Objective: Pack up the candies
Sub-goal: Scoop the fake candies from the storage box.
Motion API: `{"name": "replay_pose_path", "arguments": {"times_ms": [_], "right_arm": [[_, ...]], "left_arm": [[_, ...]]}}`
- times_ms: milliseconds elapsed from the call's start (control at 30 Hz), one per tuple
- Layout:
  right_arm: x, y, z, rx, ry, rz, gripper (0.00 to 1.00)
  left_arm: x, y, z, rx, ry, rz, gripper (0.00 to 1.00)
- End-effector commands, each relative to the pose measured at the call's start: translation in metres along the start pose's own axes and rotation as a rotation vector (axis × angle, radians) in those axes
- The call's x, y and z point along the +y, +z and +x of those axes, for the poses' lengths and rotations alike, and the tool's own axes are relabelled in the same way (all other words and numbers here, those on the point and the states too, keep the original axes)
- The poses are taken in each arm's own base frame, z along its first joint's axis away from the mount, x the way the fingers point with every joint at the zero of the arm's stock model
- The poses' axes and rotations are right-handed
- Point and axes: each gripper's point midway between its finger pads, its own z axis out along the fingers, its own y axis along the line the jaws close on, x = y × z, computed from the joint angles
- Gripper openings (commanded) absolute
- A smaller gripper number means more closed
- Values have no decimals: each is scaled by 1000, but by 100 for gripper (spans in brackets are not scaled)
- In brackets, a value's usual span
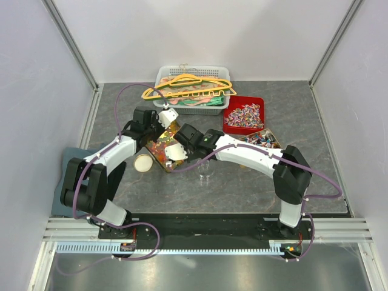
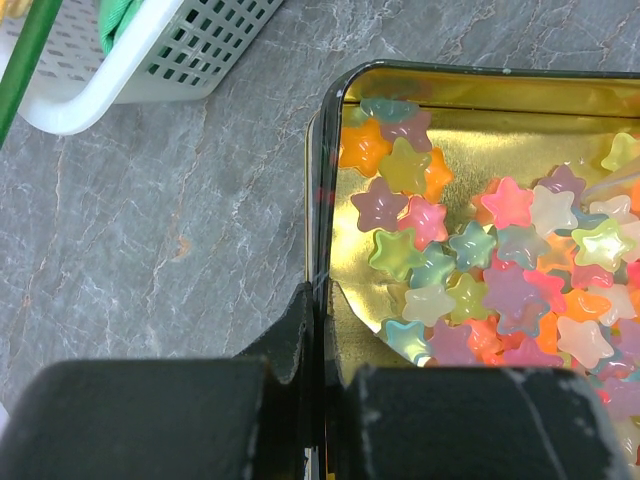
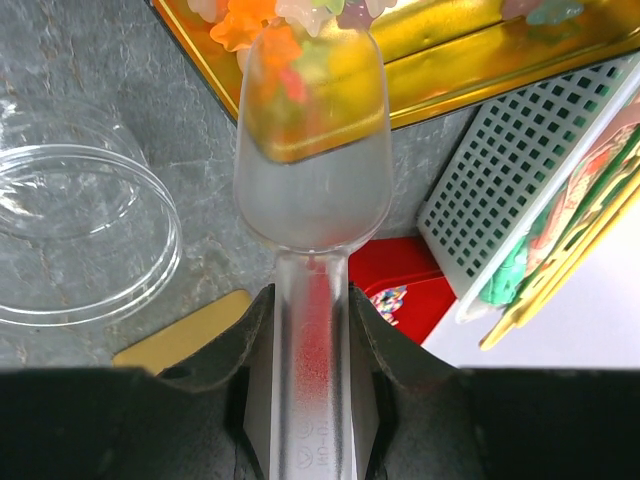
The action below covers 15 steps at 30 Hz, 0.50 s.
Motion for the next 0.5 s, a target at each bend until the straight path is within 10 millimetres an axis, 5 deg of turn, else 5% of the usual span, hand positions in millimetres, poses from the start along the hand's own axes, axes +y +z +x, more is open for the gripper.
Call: {"name": "replay_pose_path", "arguments": {"times_ms": [0,300,467], "right_arm": [[24,25,-32,-121,59,-94,0],[30,12,-27,-136,45,-116,0],[12,7,-31,-134,161,-88,0]], "left_arm": [[0,-19,-87,-321,-52,27,2],[-3,-15,-78,-298,-48,29,2],[-3,-17,-76,-294,-47,20,2]]}}
